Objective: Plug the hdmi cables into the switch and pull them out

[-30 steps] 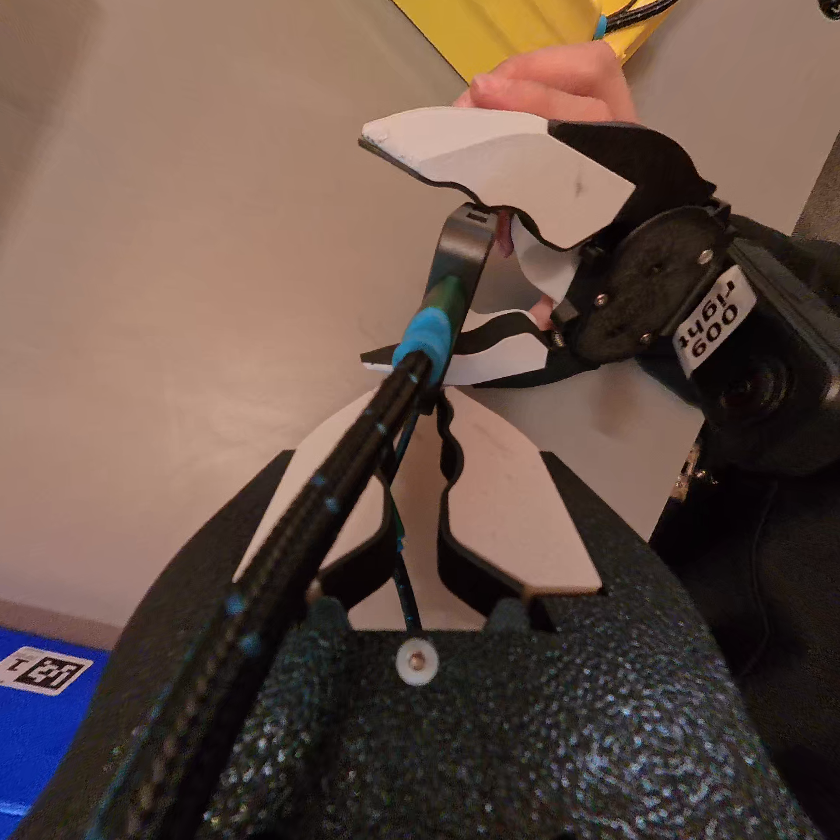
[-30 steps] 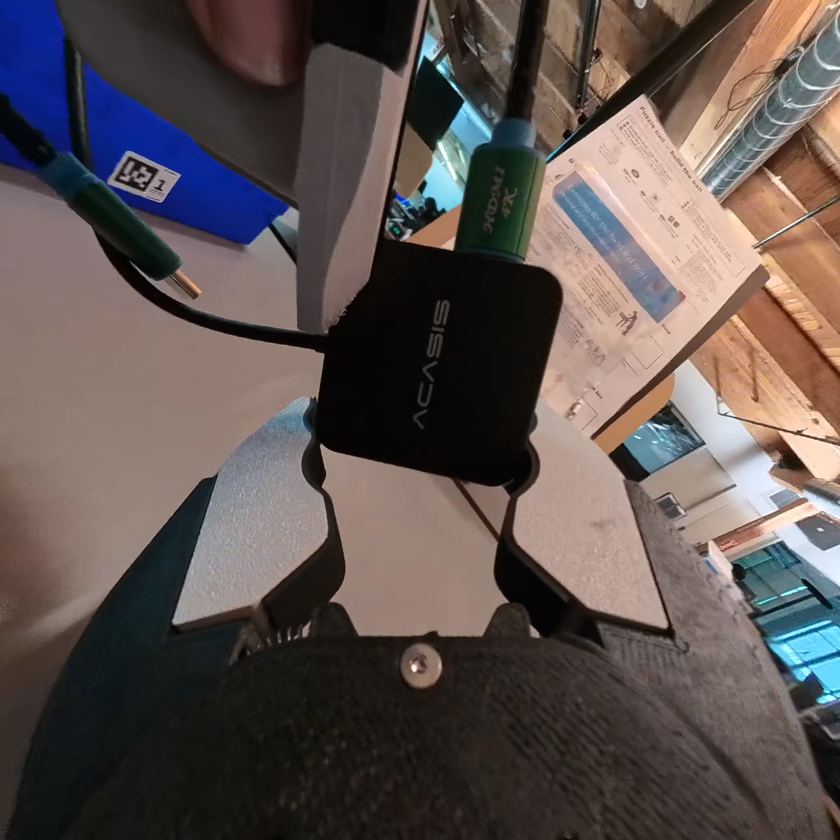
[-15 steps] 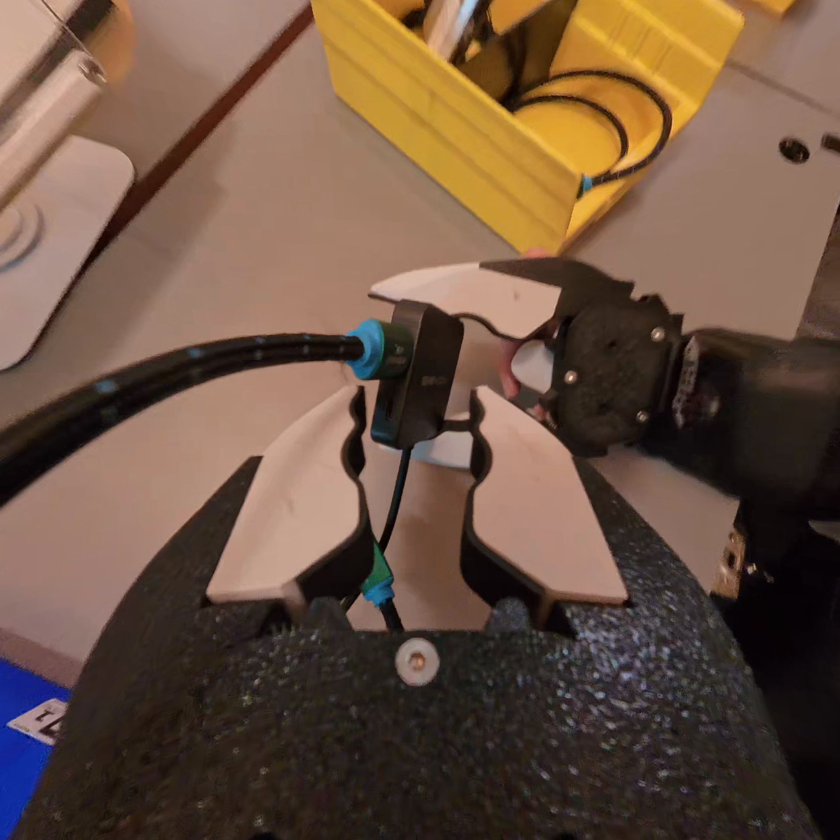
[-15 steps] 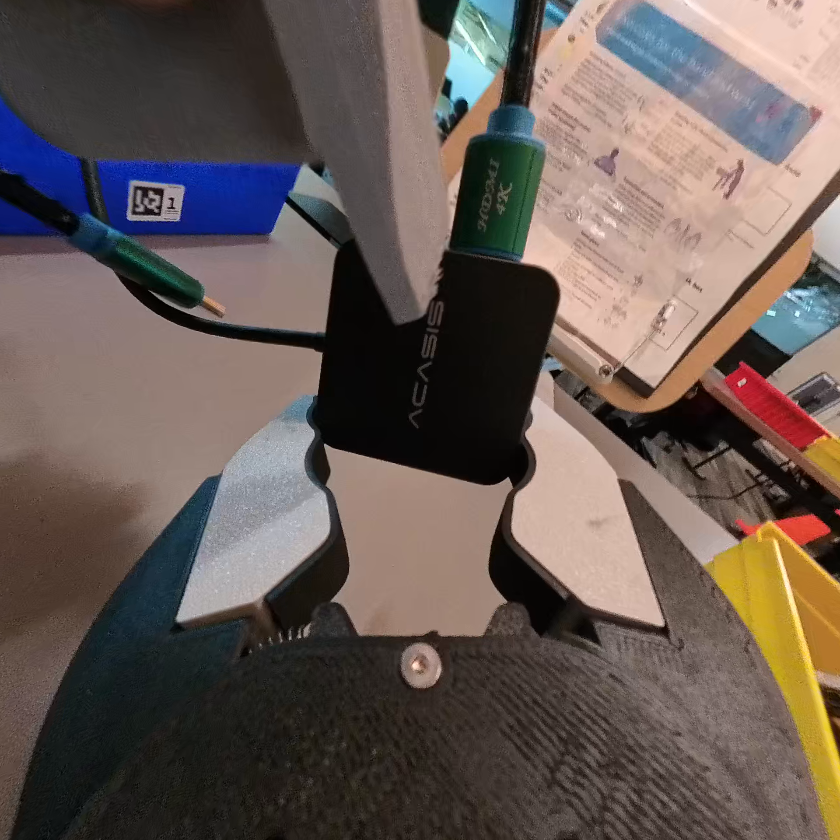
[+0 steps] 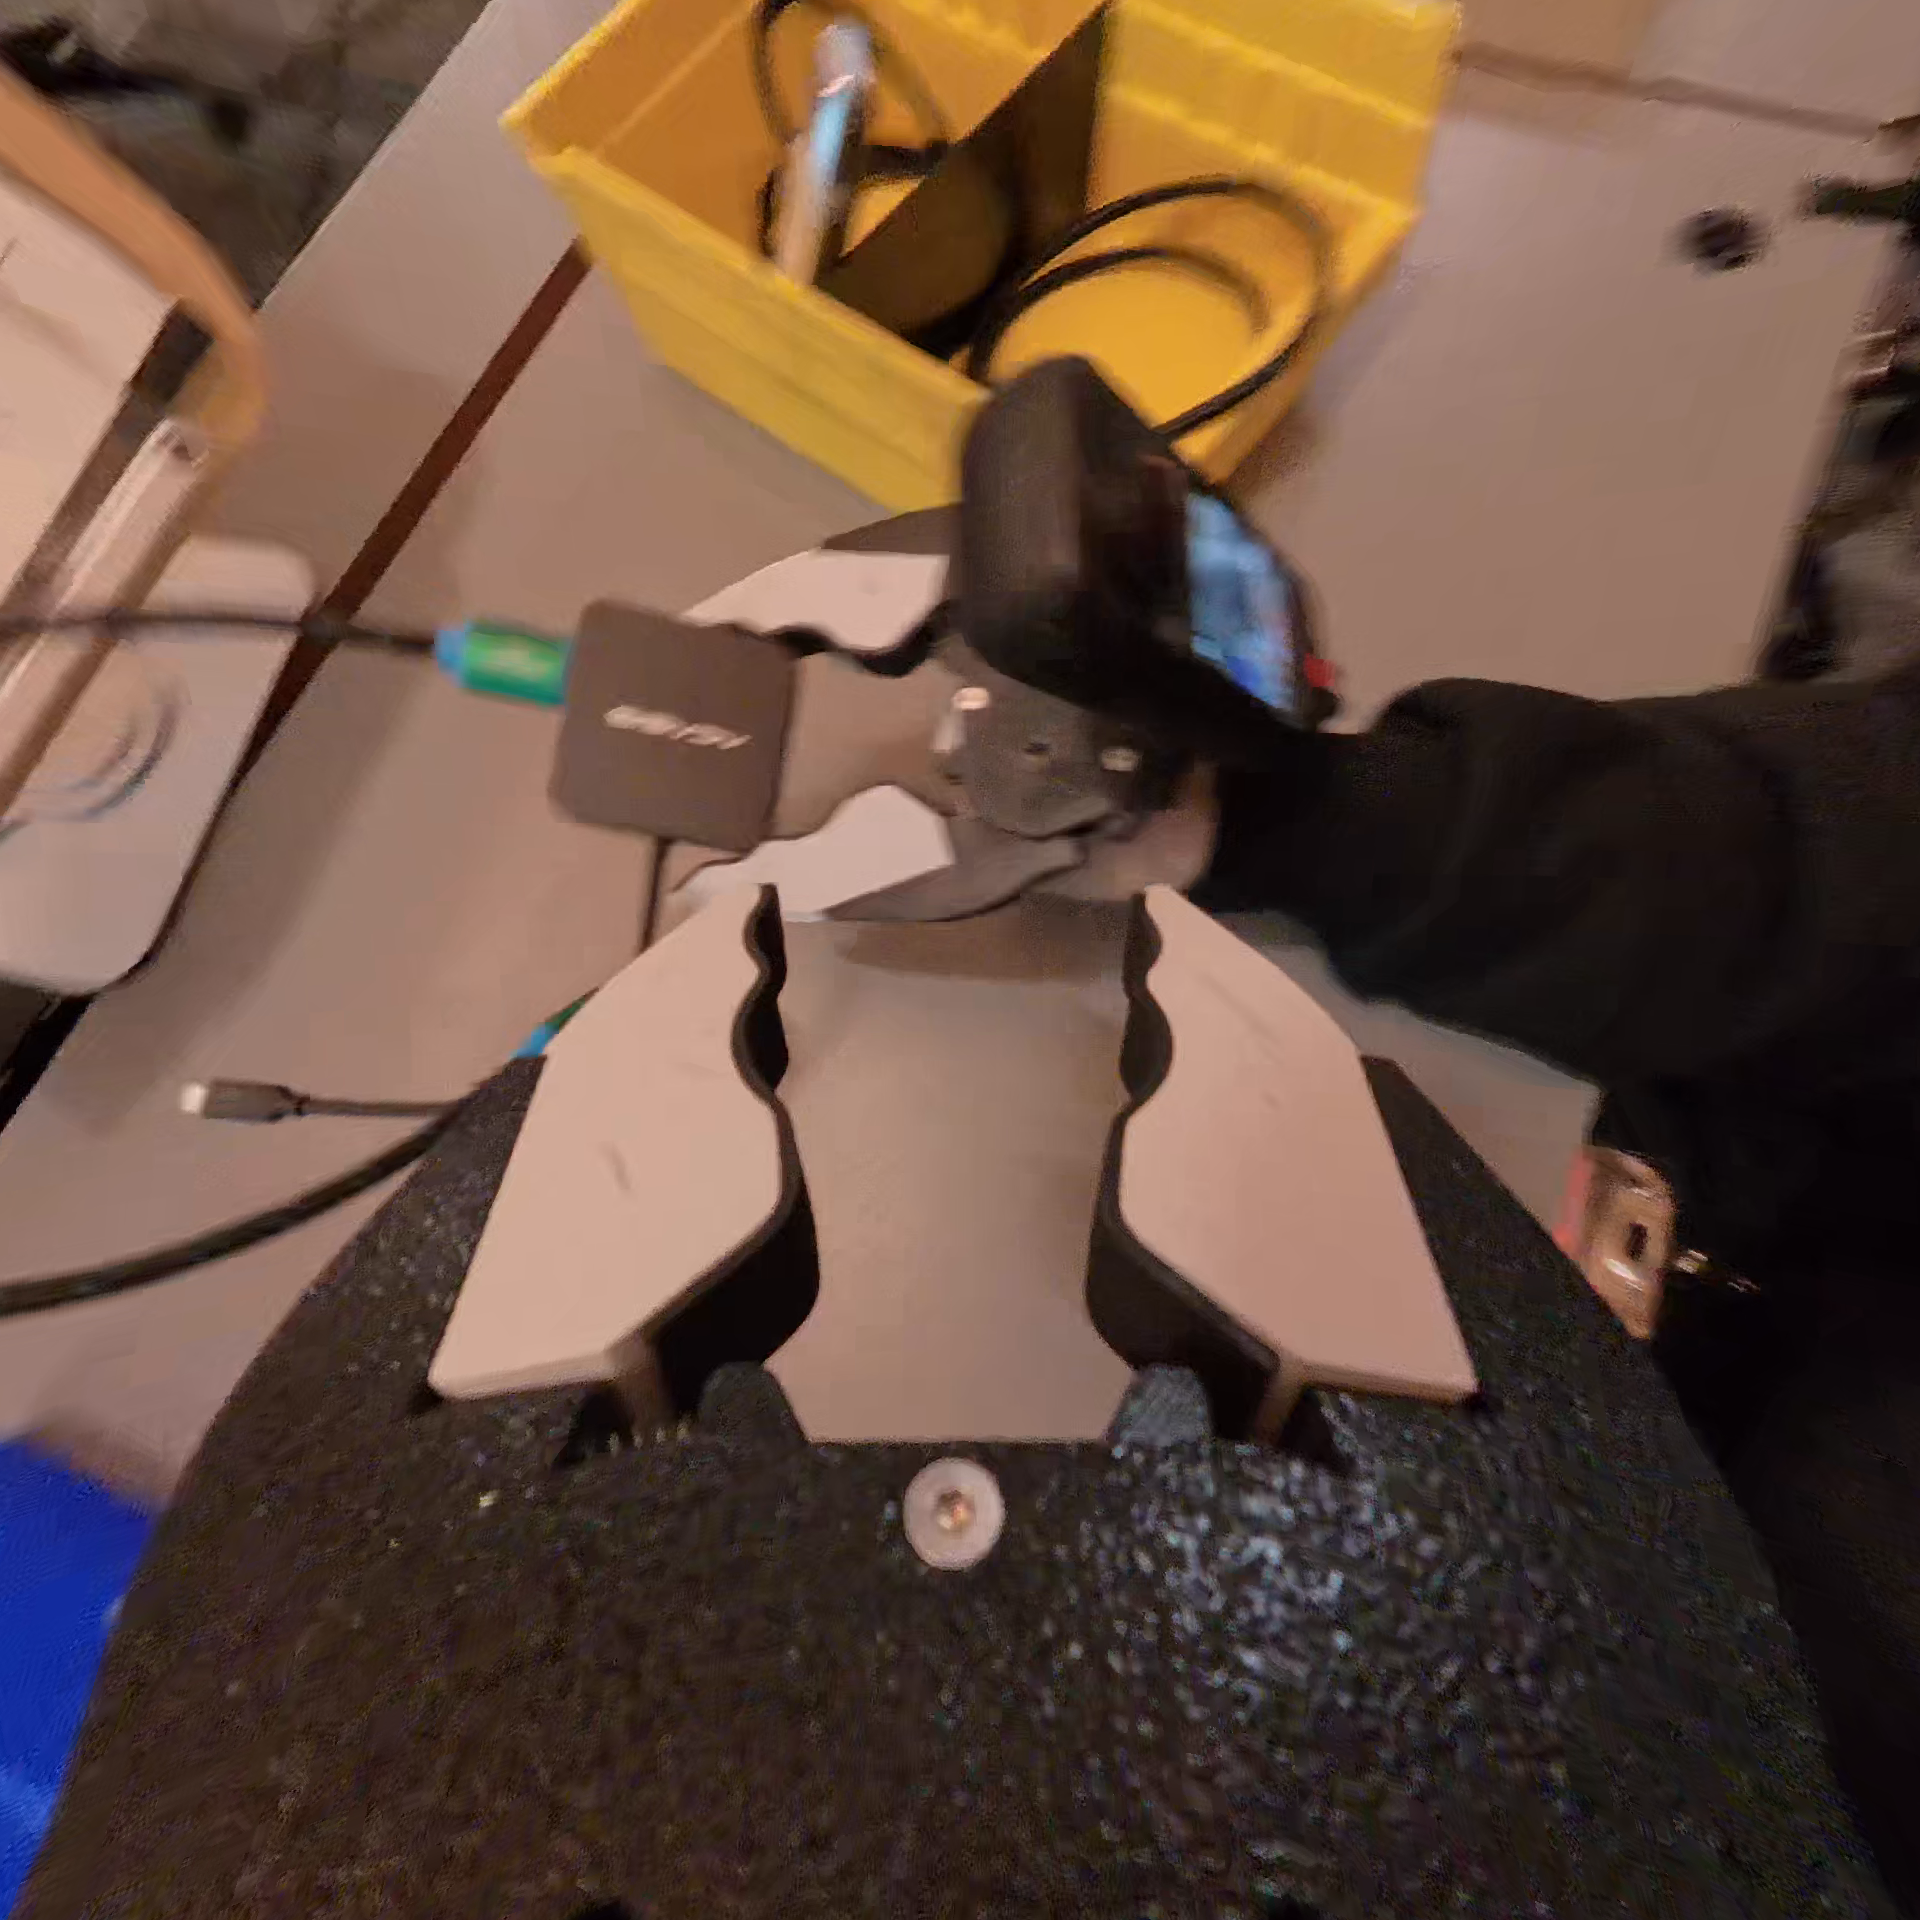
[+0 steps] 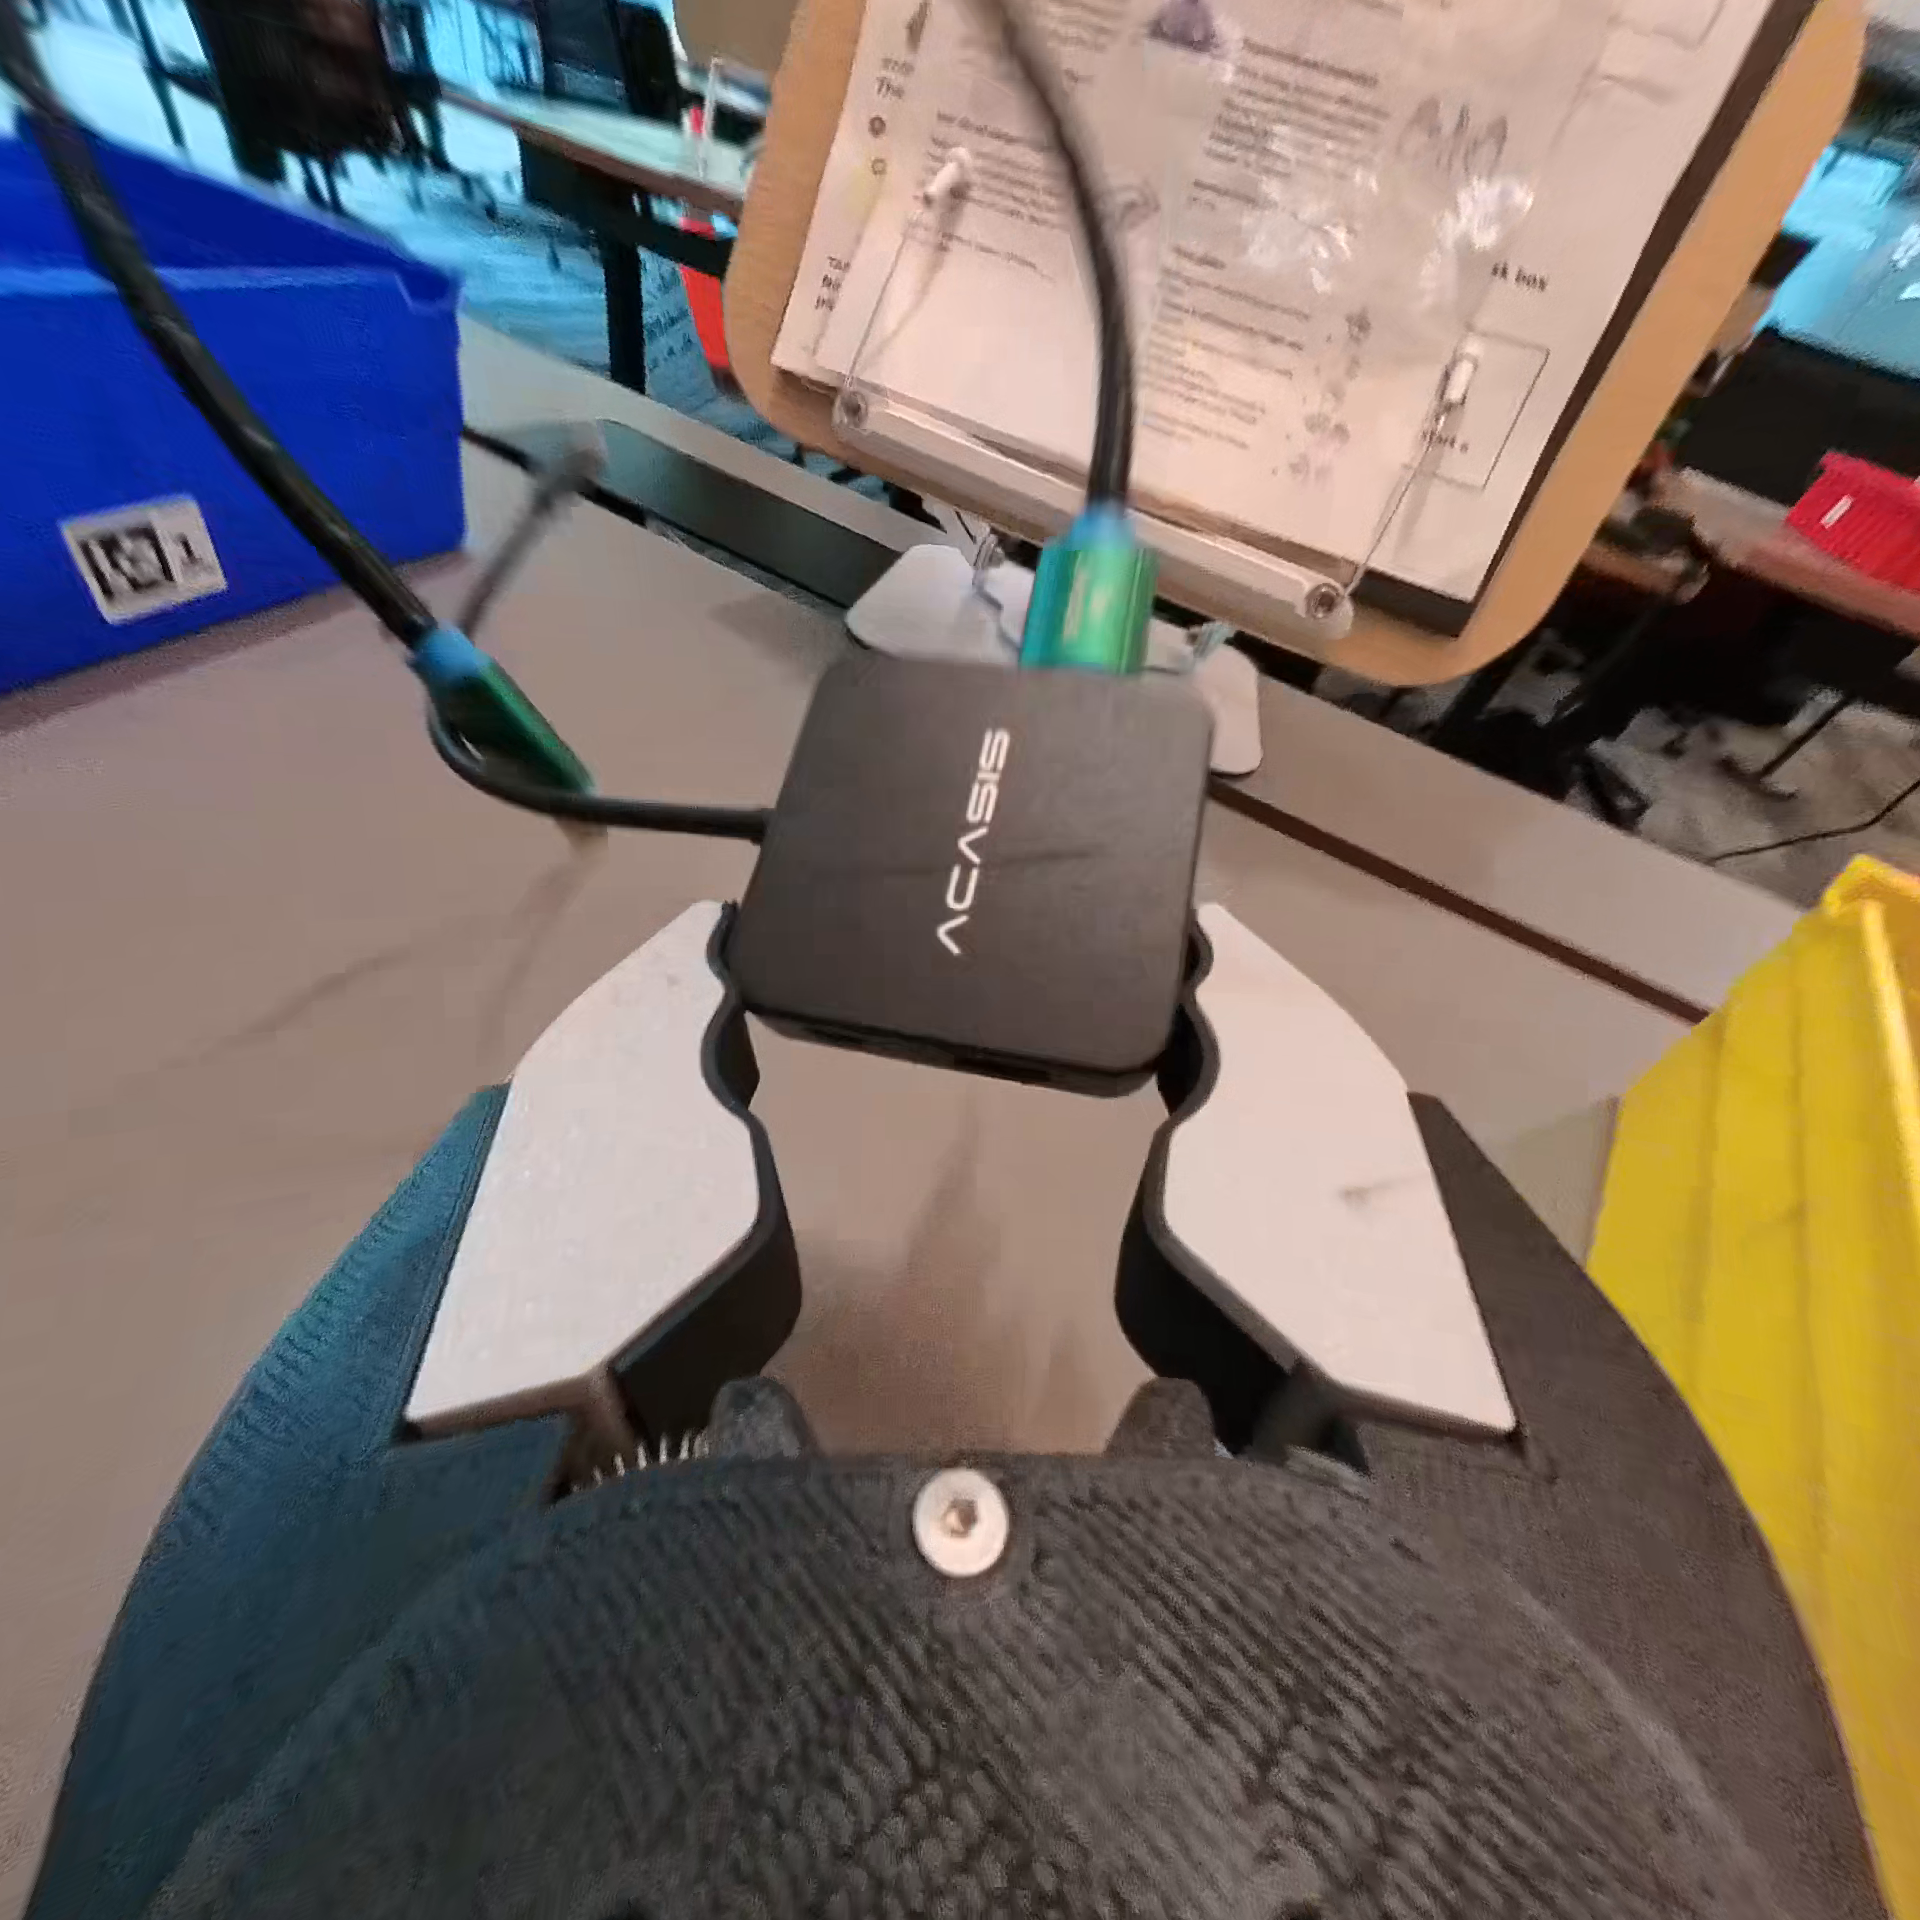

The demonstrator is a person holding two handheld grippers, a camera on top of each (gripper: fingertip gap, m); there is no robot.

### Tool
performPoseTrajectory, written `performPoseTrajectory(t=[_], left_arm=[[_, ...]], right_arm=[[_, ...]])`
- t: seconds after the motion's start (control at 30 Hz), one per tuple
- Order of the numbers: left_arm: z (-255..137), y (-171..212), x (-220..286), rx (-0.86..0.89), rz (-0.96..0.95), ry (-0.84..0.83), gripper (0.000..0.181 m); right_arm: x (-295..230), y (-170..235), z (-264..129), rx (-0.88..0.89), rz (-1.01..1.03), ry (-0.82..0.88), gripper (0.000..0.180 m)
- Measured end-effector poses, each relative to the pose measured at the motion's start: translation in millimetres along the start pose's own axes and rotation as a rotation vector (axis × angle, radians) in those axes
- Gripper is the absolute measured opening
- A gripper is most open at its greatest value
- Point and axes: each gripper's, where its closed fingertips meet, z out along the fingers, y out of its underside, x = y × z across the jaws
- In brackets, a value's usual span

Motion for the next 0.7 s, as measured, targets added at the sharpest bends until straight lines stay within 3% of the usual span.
performPoseTrajectory(t=[0.07,0.13,0.2,0.27,0.37,0.5,0.6,0.7], left_arm=[[-12,-5,21,0.119,0.032,0.079,0.055],[-23,-9,14,0.287,-0.019,0.042,0.05],[-24,1,-15,0.423,-0.193,-0.043,0.051],[-15,26,-32,0.476,-0.41,-0.022,0.052],[1,54,-29,0.615,-0.739,0.161,0.053],[5,59,-42,0.905,-1.063,0.411,0.057],[4,45,-59,1.023,-1.121,0.506,0.068],[10,24,-58,1.012,-1.115,0.585,0.073]], right_arm=[[2,-3,-2,0.026,0.097,-0.026,0.076],[3,-2,-2,0.029,0.132,-0.045,0.076],[-1,-4,-2,0.05,0.149,-0.066,0.076],[-4,-13,-4,0.102,0.193,-0.081,0.076],[1,-32,-14,0.195,0.154,-0.027,0.076],[-1,-57,-29,0.348,0.086,0.024,0.076],[-14,-67,-35,0.412,0.027,0.026,0.076],[-32,-70,-36,0.432,-0.068,0.014,0.076]])
